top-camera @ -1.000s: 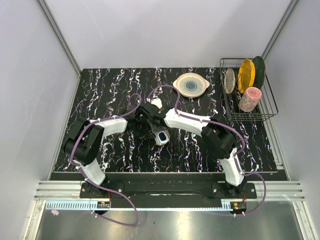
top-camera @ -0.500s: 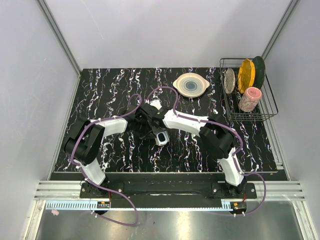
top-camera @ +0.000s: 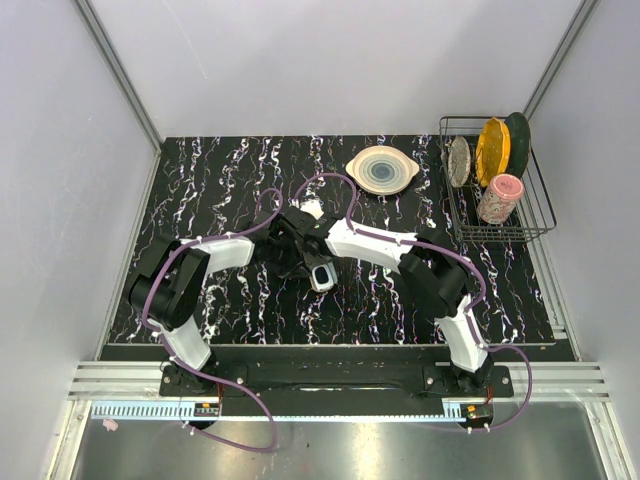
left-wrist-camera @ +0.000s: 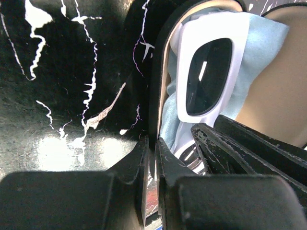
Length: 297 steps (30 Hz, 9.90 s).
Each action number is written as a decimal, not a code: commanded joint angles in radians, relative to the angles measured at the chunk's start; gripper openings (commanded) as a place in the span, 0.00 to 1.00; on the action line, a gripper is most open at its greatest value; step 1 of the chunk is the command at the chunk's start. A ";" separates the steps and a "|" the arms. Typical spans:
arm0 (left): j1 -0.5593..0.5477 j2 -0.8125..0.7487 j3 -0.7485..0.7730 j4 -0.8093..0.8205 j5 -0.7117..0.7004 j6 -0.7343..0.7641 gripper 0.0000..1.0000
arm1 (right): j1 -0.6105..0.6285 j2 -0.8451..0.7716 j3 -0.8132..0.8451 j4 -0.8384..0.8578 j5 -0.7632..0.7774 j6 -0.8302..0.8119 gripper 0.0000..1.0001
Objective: Organize the sunglasses
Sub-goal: Adjust the sunglasses in the sunglasses case, then close the opened sunglasses case at the center of the board, then pick up the case with sunglasses from the center of the board, then place the case with sunglasses at the center of the board.
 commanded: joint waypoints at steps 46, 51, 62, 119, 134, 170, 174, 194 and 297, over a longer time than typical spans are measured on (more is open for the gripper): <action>-0.007 0.028 0.010 0.025 0.059 -0.010 0.04 | -0.004 -0.172 -0.067 0.078 0.033 0.151 0.42; -0.007 0.031 0.012 0.026 0.064 -0.010 0.04 | -0.003 -0.172 -0.093 0.090 0.049 0.201 0.31; -0.008 0.027 0.018 0.022 0.061 -0.005 0.04 | -0.004 -0.302 -0.138 0.141 0.055 0.195 0.24; -0.016 0.002 0.059 -0.029 0.044 0.052 0.14 | -0.239 -0.525 -0.599 0.549 -0.438 0.063 0.33; -0.018 -0.001 0.061 -0.030 0.042 0.055 0.14 | -0.243 -0.453 -0.616 0.551 -0.494 0.059 0.23; -0.018 -0.107 0.050 -0.017 0.009 0.084 0.29 | -0.233 -0.328 -0.549 0.590 -0.633 0.117 0.21; -0.018 -0.148 0.047 -0.052 -0.025 0.099 0.29 | -0.233 -0.310 -0.536 0.583 -0.636 0.112 0.21; -0.018 -0.259 0.009 -0.145 -0.171 0.144 0.21 | -0.213 -0.325 -0.487 0.541 -0.616 0.054 0.41; 0.222 -0.539 -0.002 -0.379 -0.398 0.265 0.91 | -0.349 -0.127 -0.282 0.069 0.019 -0.104 0.79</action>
